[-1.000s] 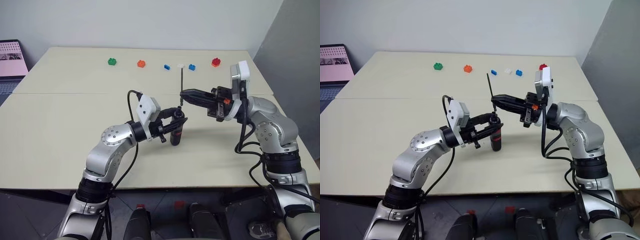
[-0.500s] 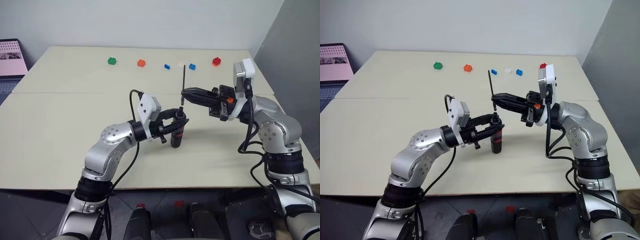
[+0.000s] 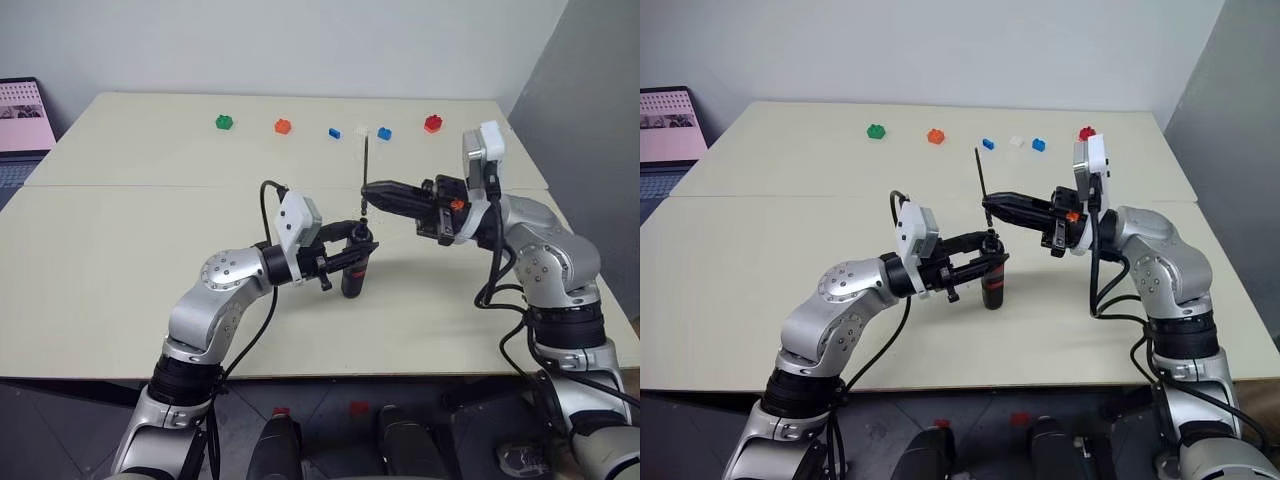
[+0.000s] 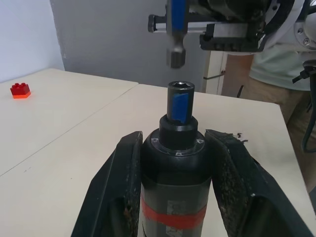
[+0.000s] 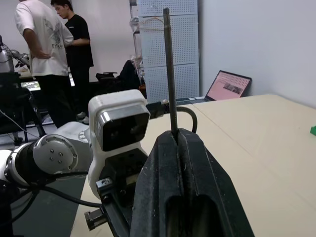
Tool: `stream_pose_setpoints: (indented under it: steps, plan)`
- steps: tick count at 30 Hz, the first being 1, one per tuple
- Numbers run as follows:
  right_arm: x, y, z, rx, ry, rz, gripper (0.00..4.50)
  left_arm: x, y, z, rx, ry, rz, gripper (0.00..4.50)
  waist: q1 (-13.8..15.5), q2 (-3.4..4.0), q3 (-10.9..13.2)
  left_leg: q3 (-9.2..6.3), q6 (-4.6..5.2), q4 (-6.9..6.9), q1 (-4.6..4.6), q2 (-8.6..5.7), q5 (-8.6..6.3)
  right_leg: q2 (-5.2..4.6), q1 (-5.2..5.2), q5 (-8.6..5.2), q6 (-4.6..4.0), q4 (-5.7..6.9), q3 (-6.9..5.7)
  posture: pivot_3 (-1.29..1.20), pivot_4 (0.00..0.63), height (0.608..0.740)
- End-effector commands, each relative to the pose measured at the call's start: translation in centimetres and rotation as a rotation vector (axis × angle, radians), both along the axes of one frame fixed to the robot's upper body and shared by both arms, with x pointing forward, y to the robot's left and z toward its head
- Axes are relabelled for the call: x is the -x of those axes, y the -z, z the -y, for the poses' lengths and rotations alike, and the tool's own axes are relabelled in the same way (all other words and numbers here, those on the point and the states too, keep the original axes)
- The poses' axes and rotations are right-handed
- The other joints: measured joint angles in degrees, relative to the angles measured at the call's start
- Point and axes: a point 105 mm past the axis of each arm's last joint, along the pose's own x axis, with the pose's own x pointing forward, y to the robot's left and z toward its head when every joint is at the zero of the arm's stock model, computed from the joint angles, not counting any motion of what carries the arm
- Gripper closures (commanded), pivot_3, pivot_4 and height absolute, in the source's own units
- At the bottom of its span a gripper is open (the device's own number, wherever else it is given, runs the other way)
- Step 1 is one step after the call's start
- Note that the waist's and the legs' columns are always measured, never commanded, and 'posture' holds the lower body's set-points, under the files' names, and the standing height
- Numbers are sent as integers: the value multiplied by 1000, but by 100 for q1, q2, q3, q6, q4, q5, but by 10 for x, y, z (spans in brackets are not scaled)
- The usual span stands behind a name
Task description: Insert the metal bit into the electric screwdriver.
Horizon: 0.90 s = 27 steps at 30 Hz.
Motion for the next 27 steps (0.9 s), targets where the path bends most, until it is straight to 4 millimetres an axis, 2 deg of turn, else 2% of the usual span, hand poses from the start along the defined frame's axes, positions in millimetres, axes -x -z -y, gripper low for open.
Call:
stream_pose_setpoints:
  steps: [1, 23, 27]
  plan:
    - [4, -4, 1, 0, -9, 39, 4500, 2, -4, -1, -9, 1, 33, 2881, 0, 0, 0, 0, 0, 0, 0, 0, 0, 0, 0, 0, 0, 0, 0, 0, 150, 740]
    - [12, 0, -3, 28, -46, 50, 4500, -1, -1, -4, -25, -5, 25, 2881, -1, 0, 0, 0, 0, 1, 2, 0, 0, 0, 1, 0, 0, 1, 0, 0, 150, 740]
    - [11, 6, 0, 55, -37, 40, 4500, 0, -1, -3, -26, 0, 27, 2881, -1, 0, 0, 0, 0, 2, 2, 0, 0, 0, 1, 0, 0, 1, 0, 0, 150, 740]
